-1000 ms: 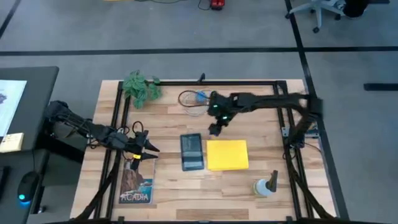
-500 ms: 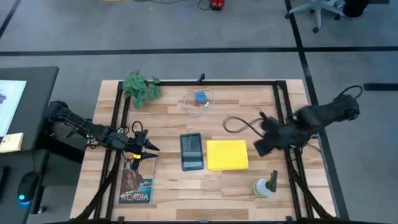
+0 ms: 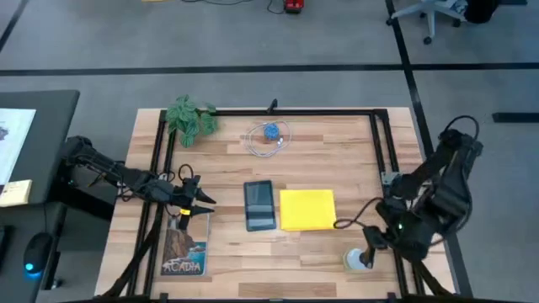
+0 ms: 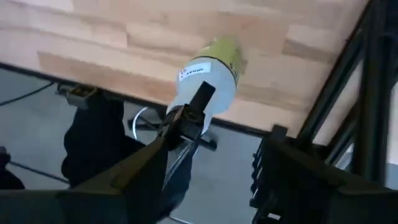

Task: Apply microfiber cloth
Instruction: Spray the tablet using the spray bottle

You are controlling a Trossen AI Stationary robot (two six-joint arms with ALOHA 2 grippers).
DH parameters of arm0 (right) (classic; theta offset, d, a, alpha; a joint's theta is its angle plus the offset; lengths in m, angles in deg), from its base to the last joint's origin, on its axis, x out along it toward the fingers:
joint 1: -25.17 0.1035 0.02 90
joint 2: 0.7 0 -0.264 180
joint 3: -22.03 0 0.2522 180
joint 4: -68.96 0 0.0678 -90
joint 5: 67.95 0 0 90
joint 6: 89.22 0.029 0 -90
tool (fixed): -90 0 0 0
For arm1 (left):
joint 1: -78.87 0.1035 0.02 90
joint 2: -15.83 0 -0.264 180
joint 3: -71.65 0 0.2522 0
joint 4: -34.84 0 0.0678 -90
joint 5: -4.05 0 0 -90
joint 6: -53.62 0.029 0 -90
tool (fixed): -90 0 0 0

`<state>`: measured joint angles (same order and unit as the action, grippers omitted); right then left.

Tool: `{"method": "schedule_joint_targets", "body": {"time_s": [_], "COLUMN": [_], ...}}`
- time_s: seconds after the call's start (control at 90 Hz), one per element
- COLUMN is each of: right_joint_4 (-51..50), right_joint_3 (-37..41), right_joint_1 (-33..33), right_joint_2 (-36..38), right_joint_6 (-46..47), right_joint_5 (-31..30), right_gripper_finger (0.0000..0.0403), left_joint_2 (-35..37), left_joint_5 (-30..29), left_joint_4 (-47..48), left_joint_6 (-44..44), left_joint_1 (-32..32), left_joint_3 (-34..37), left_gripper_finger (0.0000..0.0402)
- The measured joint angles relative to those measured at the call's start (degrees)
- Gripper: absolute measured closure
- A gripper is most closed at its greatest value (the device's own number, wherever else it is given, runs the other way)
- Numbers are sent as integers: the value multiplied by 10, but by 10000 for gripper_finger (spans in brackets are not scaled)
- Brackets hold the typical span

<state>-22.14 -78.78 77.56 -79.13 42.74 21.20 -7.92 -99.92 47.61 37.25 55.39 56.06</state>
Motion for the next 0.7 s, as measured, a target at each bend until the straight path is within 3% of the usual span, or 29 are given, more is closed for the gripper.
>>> {"method": "schedule_joint_targets", "body": {"time_s": [0.3,0.7], "right_joint_4": [-31,17], "right_joint_3": [-28,-47], "right_joint_1": [6,5], "right_joint_2": [-16,-80], "right_joint_6": [-5,-58], "right_joint_5": [-50,-33], "right_gripper_finger": [154,154], "left_joint_2": [0,0], "left_joint_5": [0,0], "left_joint_4": [1,5], "left_joint_6": [29,24], "left_joint_1": [0,0], "left_joint_3": [0,0], "left_gripper_finger": [283,283]}}
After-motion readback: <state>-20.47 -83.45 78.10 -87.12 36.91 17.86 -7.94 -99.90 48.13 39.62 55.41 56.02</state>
